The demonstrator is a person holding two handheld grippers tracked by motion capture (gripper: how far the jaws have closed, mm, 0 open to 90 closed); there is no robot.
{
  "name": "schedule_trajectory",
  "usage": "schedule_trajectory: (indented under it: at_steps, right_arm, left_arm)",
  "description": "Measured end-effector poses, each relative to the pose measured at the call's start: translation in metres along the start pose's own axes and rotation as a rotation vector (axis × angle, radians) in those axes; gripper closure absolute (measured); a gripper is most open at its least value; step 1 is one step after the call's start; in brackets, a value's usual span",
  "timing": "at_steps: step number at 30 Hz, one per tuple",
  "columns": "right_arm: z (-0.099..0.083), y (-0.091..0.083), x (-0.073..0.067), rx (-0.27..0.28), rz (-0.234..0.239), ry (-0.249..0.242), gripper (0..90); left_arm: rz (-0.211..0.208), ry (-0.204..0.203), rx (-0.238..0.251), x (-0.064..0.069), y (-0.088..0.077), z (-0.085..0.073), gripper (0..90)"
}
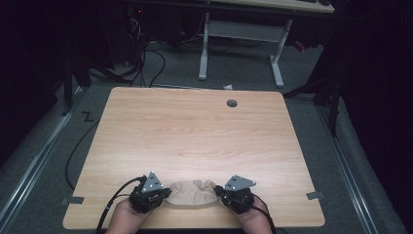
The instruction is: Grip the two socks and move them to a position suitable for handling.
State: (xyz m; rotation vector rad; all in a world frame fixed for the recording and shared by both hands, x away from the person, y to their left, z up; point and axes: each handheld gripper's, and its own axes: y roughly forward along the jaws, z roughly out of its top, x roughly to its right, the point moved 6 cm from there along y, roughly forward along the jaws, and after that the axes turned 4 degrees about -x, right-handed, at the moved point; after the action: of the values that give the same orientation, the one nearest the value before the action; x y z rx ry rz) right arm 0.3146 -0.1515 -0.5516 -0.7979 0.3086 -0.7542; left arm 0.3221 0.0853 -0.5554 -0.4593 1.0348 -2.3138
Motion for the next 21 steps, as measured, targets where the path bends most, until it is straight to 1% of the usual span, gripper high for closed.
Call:
schedule_trajectory:
  at_steps: [2,3,5,7,10,11,12,13,14,18,19,20,21]
  right_arm:
    - [-0.002,0.004,0.002,-0.017,-0.002,-0.001,85.3]
    - [-0.003,0.006,0.001,-0.023,0.002,0.005,85.2]
    - [-0.004,0.008,0.001,-0.038,-0.004,-0.001,85.0]
    - [-0.005,0.009,0.001,-0.039,-0.005,-0.003,84.9]
    - [-0.005,0.010,0.000,-0.048,-0.009,-0.006,84.6]
    - [-0.005,0.010,0.001,-0.047,-0.008,-0.002,84.5]
    - [-0.005,0.010,0.001,-0.049,-0.008,0.000,84.3]
    - [-0.005,0.010,0.001,-0.046,-0.004,0.004,83.9]
    - [-0.005,0.010,0.002,-0.047,-0.003,0.004,83.4]
    - [-0.005,0.009,0.002,-0.038,-0.003,0.012,79.0]
    - [-0.004,0.009,0.002,-0.034,-0.004,0.015,77.7]
    - [-0.004,0.009,0.002,-0.030,-0.002,0.018,76.2]
    - [-0.003,0.008,0.002,-0.022,0.002,0.018,73.5]
  left_arm:
    - [0.019,-0.008,0.005,0.001,0.004,0.000,80.6]
    - [0.027,0.000,0.002,0.000,0.005,0.000,80.5]
    - [0.035,0.007,-0.001,-0.001,0.007,0.001,78.9]
    - [0.043,0.012,-0.002,-0.002,0.008,0.001,78.1]
    - [0.038,-0.016,0.011,-0.002,0.007,0.002,74.3]
    - [0.058,0.045,-0.016,-0.008,0.004,0.001,73.3]
    - [0.052,0.000,0.012,-0.005,0.004,0.002,71.8]
    - [0.060,0.022,0.004,-0.009,0.002,0.003,69.1]
    - [0.064,0.033,0.003,-0.011,0.001,0.003,68.3]
    - [0.073,0.030,0.013,-0.012,-0.001,0.004,64.8]
    - [0.067,0.014,0.022,-0.010,-0.001,0.004,64.2]
    - [0.074,0.031,0.021,-0.012,-0.002,0.005,63.5]
    - [0.073,0.030,0.025,-0.012,-0.003,0.005,62.6]
